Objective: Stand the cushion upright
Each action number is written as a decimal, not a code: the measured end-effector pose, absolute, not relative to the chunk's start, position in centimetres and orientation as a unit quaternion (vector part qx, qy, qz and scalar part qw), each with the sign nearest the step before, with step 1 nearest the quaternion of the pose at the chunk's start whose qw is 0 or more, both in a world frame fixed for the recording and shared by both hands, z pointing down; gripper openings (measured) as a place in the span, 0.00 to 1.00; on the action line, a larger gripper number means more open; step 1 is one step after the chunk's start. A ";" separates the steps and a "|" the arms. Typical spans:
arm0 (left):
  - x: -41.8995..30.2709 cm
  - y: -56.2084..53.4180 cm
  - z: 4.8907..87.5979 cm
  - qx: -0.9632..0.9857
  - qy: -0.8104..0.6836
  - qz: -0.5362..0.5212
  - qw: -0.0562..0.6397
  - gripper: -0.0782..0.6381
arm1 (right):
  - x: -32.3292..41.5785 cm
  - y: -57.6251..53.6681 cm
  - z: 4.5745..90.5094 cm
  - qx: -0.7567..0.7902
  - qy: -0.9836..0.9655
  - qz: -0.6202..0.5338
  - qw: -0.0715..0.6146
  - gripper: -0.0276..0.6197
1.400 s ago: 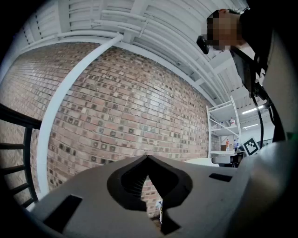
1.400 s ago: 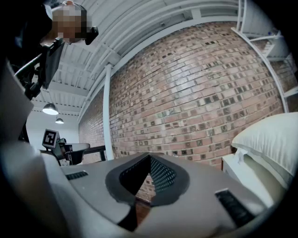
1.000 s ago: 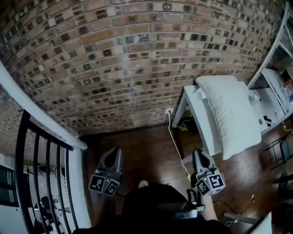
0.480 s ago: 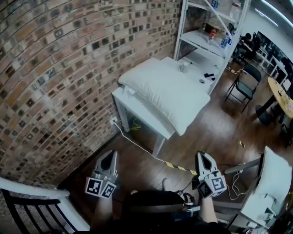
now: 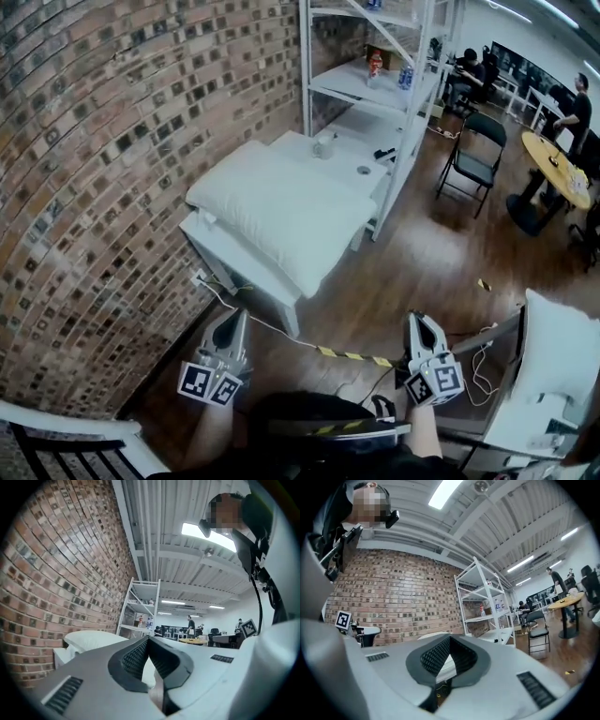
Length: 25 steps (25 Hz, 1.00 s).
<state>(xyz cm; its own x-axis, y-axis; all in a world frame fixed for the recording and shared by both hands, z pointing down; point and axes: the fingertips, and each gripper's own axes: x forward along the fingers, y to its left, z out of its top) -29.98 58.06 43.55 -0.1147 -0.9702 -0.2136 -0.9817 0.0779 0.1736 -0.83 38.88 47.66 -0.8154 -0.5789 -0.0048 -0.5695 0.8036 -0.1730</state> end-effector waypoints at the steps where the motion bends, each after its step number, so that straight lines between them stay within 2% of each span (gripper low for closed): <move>1: -28.9 56.0 43.5 -0.671 0.729 0.134 0.024 0.11 | 0.6 37.4 47.7 -0.310 0.947 -0.083 0.030 0.05; 11: -18.1 39.2 42.6 -0.738 0.667 0.101 0.031 0.11 | 14.8 27.8 47.0 -0.390 0.915 -0.090 0.055 0.05; 17: -15.9 32.8 42.7 -0.761 0.639 0.106 0.019 0.11 | 15.9 24.1 47.9 -0.398 0.911 -0.093 0.045 0.05; 25: -18.9 22.3 42.7 -0.757 0.639 0.132 0.028 0.11 | 14.8 15.8 46.8 -0.423 0.902 -0.074 0.041 0.05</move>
<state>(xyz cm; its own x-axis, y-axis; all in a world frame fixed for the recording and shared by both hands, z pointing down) -18.85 22.29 42.75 0.1488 -0.9603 -0.2359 -0.9752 -0.1820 0.1258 14.79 15.83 46.80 -0.6382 -0.7698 -0.0112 -0.7577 0.6307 -0.1678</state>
